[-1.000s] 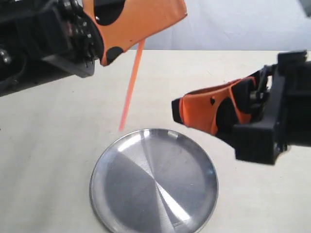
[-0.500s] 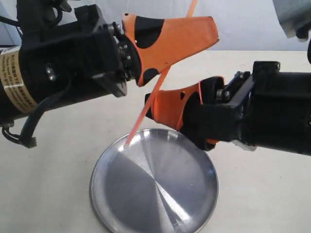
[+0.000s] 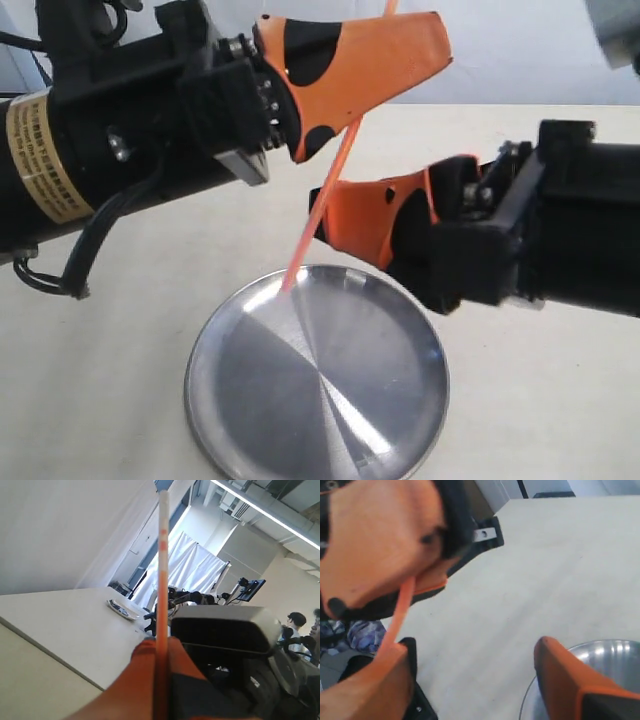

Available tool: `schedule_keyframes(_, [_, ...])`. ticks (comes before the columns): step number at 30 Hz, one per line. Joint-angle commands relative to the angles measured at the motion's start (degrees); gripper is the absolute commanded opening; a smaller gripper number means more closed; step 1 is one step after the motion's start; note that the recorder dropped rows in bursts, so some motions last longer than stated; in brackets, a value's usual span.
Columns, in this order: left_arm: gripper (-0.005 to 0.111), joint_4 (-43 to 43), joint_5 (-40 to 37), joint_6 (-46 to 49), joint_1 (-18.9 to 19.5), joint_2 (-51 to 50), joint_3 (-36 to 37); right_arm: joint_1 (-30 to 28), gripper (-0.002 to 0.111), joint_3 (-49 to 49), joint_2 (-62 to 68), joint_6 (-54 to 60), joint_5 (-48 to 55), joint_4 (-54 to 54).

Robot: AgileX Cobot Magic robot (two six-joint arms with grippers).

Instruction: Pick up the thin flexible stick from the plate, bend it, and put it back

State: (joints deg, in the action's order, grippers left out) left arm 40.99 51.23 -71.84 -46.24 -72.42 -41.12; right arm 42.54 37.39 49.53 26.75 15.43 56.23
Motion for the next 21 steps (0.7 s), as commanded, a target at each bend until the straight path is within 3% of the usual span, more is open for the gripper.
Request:
schedule_keyframes(1, [0.0,1.54,-2.24,1.23,-0.26,-0.22,-0.06,0.13,0.065,0.08,-4.87,-7.08,2.73,-12.5])
schedule_keyframes(5, [0.0,1.53,-2.84,2.07,-0.26,-0.22,-0.06,0.13,0.065,0.08,-7.55,-18.6,3.35,-19.23])
schedule_keyframes(12, [0.0,1.53,-0.91,1.86,-0.26,-0.22,-0.06,0.25,0.065,0.08,-3.1,-18.42,2.48,-13.73])
schedule_keyframes(18, [0.0,1.81,-0.67,1.86,-0.26,-0.22,-0.06,0.25,0.064,0.08,2.93,-6.41,-0.09,-1.83])
schedule_keyframes(21, [0.0,1.94,-0.67,1.86,-0.26,-0.22,-0.06,0.25,0.054,0.08,4.0,1.2,-0.5,5.85])
